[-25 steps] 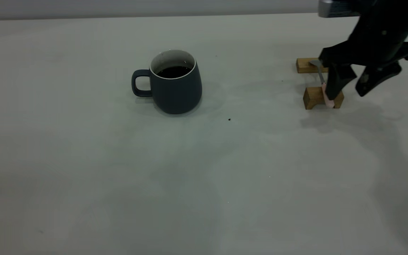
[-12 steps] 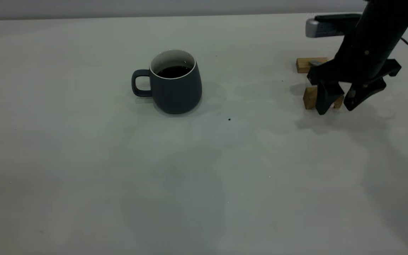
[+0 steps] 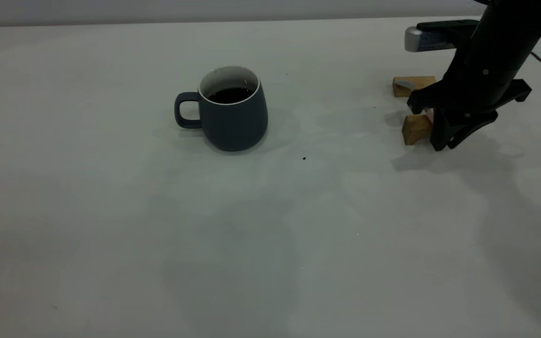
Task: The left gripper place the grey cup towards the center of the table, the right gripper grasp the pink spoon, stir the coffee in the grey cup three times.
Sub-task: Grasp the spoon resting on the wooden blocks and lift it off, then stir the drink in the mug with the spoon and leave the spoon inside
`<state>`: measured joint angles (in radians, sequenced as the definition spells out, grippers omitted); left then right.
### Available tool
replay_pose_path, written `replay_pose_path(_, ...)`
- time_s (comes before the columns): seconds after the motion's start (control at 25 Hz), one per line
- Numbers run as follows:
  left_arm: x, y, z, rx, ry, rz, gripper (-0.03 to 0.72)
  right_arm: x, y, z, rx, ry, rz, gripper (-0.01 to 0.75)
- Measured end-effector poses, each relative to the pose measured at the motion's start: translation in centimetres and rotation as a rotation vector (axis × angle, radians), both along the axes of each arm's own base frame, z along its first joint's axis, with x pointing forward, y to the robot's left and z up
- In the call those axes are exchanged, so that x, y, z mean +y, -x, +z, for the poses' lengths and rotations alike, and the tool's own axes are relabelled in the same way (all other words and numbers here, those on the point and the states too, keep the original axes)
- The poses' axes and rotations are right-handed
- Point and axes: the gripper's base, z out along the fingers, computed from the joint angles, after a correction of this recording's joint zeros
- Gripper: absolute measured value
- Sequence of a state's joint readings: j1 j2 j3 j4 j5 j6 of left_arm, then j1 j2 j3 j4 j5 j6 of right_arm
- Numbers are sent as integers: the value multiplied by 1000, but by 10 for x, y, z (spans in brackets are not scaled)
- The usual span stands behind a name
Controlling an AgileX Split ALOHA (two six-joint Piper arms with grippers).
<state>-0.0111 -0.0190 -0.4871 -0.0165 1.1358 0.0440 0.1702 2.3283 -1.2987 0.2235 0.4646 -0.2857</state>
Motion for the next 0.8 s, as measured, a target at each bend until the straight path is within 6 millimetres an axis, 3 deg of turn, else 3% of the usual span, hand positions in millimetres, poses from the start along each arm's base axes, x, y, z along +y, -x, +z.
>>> replay_pose_path(0.08, 0, 0, 0, 0, 0, 0, 299, 0, 0, 19, -3, -3, 10, 137)
replay_pose_path(0.2, 0, 0, 0, 0, 0, 0, 299, 4, 0, 67, -38, -56, -39, 137)
replay_pose_path(0.4, 0, 0, 0, 0, 0, 0, 299, 25, 13, 132, 42, -360, -253, 137)
replay_pose_path(0.6, 0, 0, 0, -1, -1, 0, 299, 76, 19, 159, 193, -786, -461, 137)
replay_pose_path(0.8, 0, 0, 0, -1, -1, 0, 299, 118, 22, 172, 338, -1044, -648, 137)
